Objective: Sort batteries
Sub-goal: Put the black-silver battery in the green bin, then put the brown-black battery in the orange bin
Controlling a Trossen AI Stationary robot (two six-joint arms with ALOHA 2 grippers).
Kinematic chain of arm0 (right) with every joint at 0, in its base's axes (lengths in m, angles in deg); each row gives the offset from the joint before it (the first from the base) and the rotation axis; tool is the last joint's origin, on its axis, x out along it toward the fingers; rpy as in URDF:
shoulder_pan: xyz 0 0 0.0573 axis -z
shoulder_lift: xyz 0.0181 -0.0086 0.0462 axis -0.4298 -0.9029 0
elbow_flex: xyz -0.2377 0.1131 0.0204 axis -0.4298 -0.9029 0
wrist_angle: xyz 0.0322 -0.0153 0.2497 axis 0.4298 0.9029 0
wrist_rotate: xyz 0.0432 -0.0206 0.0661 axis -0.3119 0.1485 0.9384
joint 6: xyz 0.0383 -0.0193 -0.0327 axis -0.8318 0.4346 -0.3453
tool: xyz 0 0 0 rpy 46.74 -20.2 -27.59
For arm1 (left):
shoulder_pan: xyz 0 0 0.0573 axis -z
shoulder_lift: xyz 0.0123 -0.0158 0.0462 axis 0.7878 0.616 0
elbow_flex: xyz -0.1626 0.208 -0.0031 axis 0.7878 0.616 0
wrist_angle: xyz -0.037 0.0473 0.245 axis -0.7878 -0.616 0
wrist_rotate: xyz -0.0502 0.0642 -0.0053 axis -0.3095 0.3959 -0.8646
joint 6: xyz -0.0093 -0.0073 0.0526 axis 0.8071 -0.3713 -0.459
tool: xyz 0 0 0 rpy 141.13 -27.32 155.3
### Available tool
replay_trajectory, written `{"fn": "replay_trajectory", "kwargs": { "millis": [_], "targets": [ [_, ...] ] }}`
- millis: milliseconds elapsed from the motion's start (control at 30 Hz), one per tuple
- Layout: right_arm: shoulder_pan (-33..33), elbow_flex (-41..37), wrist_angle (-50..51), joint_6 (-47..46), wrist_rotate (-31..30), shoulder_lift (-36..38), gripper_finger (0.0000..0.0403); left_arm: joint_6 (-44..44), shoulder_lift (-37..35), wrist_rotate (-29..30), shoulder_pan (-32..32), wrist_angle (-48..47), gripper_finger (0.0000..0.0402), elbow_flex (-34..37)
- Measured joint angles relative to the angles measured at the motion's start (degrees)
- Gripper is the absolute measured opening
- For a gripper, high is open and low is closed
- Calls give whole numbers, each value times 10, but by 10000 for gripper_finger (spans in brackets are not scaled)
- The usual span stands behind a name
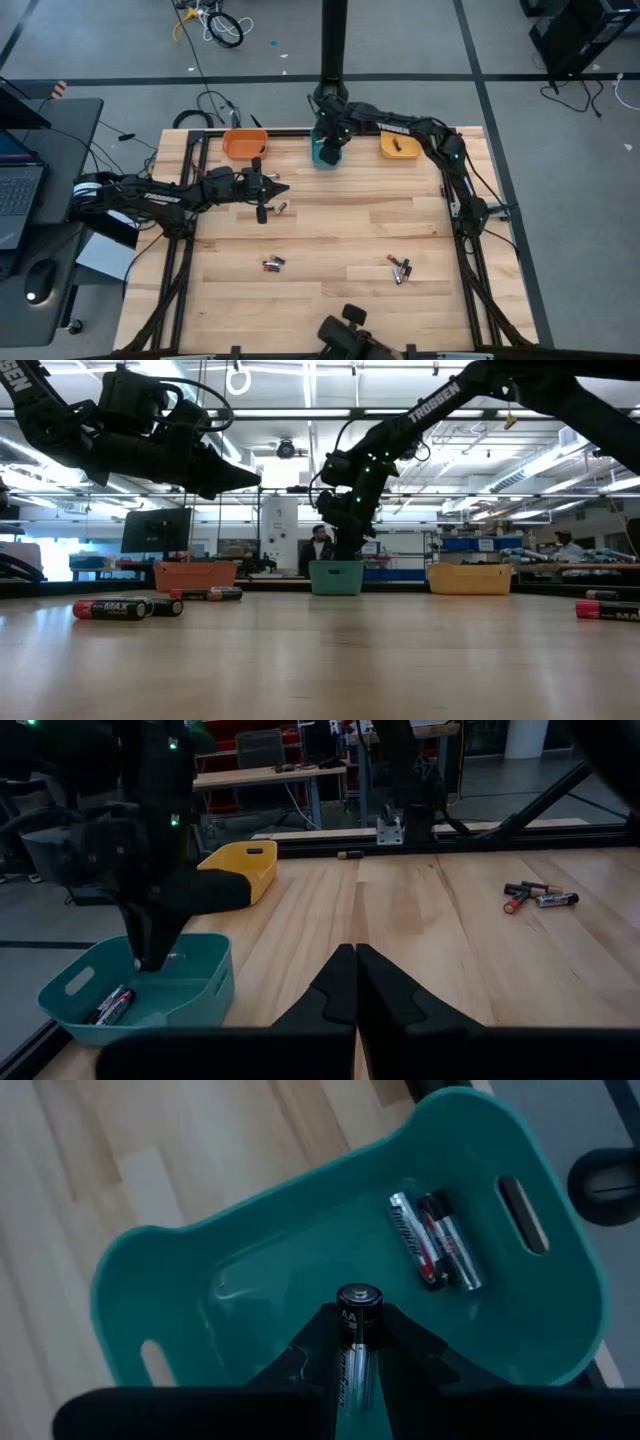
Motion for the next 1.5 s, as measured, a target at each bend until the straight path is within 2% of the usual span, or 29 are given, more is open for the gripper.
{"fn": "replay_trajectory", "kwargs": {
  "millis": [267,733,1033,1167,1500],
  "targets": [
    [12,0,-4,-1,27,1,66,1,0,0,0,0,6,0],
    [13,-1,-31,1,28,0,65,1,0,-2,0,0,6,0],
    [17,-2,-50,0,29,-27,69,2,0,-4,1,-3,6,0],
    [17,-2,-59,-11,29,-27,83,1,0,-5,4,-4,6,0],
    [10,-1,-58,-12,21,-22,156,1,0,-5,4,-4,6,0]
  ]
}}
